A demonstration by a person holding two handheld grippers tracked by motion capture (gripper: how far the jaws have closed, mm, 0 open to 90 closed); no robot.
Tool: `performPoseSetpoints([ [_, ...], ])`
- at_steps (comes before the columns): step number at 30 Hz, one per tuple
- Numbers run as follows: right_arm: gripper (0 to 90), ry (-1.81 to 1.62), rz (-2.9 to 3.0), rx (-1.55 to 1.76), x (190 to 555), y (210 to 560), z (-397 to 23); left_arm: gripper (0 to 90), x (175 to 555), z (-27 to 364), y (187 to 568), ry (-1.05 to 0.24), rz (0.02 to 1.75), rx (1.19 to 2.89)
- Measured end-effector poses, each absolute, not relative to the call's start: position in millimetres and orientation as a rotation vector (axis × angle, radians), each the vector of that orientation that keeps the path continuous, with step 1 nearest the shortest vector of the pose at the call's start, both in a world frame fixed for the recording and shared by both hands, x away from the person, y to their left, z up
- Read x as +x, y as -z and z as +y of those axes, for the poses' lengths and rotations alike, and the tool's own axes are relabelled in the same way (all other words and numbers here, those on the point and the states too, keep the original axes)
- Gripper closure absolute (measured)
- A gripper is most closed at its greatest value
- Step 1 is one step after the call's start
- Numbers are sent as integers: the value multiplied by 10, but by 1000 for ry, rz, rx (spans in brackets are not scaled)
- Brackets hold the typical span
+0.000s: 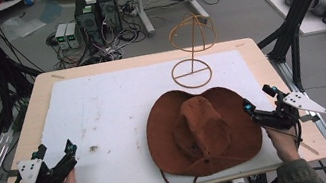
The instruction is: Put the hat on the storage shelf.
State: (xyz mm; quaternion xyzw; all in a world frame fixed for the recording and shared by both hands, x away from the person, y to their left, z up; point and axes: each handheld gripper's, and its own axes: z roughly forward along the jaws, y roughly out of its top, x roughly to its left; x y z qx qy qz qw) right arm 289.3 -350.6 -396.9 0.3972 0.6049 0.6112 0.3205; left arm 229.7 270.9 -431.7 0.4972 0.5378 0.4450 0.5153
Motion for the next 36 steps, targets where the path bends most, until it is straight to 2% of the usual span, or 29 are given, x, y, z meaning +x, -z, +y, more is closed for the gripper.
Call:
performPoseSetpoints([
  [6, 54, -1652, 1825, 901, 3010, 3897, -3433, 166, 2305, 2711, 4321, -1064, 1295, 1189],
  [14, 55, -1512, 2345, 576, 3202, 3914, -3130, 166, 2318, 2695, 4322, -1054, 1287, 1196],
  [30, 68, -1426, 2554, 570, 3359, 4205, -2890, 167, 2307, 2718, 4325, -1049, 1290, 1191],
  [31, 154, -1423, 2559, 572, 3364, 4208, -2890, 166, 2307, 2717, 4326, -1049, 1289, 1192],
  [32, 318, -1423, 2570, 531, 3362, 4202, -2897, 166, 2308, 2717, 4326, -1048, 1289, 1192],
  [34, 495, -1423, 2573, 500, 3351, 4198, -2894, 167, 2311, 2716, 4328, -1048, 1288, 1194],
  [35, 495, -1423, 2573, 500, 3351, 4198, -2894, 166, 2311, 2716, 4328, -1048, 1288, 1194],
  [36, 616, -1423, 2573, 484, 3339, 4198, -2889, 166, 2313, 2715, 4329, -1046, 1287, 1194],
])
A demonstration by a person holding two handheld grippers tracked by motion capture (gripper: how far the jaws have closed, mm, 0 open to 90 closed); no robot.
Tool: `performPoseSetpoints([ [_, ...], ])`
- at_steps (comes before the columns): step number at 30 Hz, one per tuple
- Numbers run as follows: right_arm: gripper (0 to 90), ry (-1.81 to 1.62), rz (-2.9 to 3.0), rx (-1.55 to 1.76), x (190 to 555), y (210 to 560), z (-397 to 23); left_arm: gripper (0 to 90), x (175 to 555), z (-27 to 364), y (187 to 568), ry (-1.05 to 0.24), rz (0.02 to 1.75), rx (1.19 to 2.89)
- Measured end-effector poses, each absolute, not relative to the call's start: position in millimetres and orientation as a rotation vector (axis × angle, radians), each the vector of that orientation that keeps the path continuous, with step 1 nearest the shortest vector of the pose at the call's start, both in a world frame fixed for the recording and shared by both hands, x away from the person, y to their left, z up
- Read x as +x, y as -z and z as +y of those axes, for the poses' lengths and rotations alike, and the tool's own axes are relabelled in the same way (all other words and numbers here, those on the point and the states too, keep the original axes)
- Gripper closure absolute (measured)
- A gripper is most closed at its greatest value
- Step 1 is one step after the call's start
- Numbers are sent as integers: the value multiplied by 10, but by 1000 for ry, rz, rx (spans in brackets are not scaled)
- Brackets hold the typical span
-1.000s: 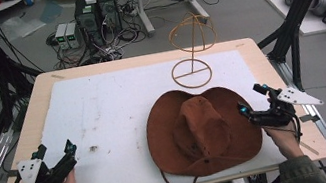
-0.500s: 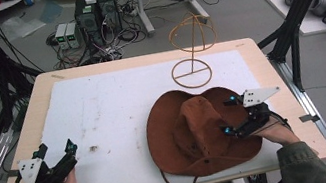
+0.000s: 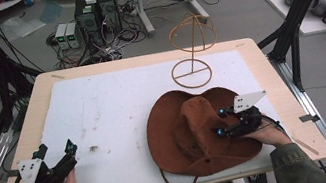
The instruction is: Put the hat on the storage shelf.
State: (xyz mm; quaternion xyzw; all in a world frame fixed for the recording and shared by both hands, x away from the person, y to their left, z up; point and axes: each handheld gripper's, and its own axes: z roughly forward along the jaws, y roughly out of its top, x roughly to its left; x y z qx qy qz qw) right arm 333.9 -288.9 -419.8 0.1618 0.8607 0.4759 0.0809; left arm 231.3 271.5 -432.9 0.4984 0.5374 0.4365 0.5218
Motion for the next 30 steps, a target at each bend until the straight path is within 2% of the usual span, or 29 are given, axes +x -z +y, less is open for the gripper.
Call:
performPoseSetpoints([
  [1, 851, -1397, 2553, 445, 3317, 4199, -2886, 167, 2313, 2713, 4329, -1045, 1288, 1195],
  [2, 861, -1392, 2547, 442, 3308, 4201, -2886, 166, 2313, 2713, 4329, -1045, 1288, 1195],
  [22, 877, -1542, 2484, 529, 3277, 4190, -2988, 166, 2318, 2723, 4334, -1042, 1289, 1184],
  [30, 876, -1649, 2393, 548, 3204, 4073, -2996, 166, 2333, 2710, 4334, -1035, 1288, 1189],
])
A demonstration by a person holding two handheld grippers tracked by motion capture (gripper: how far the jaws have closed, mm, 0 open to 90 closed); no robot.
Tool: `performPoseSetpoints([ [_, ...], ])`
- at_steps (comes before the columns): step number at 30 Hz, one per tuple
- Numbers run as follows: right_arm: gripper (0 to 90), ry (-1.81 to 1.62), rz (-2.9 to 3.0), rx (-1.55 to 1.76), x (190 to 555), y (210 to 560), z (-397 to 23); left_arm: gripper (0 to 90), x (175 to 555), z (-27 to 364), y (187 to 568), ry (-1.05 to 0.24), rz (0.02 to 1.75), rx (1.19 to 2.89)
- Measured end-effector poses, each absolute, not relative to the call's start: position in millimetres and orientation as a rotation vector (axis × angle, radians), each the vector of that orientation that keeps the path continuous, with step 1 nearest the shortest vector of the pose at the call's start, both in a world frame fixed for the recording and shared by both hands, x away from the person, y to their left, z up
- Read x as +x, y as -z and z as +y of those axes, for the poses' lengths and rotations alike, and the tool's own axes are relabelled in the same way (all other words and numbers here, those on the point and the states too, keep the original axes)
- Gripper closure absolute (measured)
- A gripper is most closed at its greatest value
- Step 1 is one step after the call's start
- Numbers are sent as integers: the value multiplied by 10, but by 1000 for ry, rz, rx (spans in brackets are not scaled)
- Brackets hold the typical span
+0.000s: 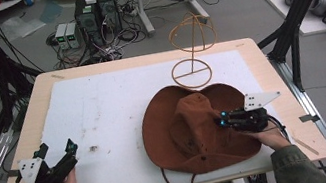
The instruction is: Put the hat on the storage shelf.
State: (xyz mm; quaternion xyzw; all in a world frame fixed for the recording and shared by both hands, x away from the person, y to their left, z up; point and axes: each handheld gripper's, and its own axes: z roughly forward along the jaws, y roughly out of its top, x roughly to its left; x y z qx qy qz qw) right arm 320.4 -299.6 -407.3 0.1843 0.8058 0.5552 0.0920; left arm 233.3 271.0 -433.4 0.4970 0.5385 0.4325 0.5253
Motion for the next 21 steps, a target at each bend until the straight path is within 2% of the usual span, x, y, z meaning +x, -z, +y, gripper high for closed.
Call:
performPoseSetpoints([
  [11, 875, -1945, 2090, 548, 3116, 3731, -2955, 167, 2332, 2729, 4339, -1031, 1293, 1182],
  [21, 875, -2051, 1940, 531, 3078, 3491, -2903, 166, 2328, 2751, 4343, -1025, 1298, 1167],
])
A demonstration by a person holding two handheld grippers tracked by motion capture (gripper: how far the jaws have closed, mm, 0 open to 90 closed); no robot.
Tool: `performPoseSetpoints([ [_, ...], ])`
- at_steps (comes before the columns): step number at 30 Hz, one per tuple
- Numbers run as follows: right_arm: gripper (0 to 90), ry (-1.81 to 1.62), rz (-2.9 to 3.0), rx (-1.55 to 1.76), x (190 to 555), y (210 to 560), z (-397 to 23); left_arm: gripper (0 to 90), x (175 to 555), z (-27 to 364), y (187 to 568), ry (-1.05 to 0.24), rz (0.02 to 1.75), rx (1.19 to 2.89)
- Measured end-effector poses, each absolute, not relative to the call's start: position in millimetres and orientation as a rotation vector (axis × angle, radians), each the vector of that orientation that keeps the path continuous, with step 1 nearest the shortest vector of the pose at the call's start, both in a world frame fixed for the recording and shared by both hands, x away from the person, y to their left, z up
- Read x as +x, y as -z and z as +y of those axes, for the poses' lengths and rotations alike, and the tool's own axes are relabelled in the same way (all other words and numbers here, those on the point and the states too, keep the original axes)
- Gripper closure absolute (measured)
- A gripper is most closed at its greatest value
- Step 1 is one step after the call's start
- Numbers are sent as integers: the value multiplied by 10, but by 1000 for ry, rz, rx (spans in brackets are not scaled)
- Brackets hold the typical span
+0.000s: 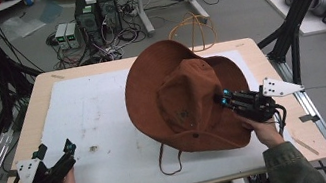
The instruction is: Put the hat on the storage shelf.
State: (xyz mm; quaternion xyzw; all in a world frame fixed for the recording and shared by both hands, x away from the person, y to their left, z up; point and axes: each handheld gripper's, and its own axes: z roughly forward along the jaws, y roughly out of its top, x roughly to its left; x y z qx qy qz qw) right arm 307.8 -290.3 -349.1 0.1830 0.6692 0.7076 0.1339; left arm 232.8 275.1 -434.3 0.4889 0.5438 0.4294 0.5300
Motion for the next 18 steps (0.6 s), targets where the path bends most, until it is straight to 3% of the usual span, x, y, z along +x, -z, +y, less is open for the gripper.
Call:
performPoseSetpoints([
  [6, 874, -2058, 1861, 545, 3142, 3314, -2890, 167, 2338, 2745, 4344, -1019, 1296, 1168],
  [18, 874, -1923, 1583, 698, 3449, 2642, -2837, 167, 2345, 2750, 4350, -997, 1297, 1151],
])
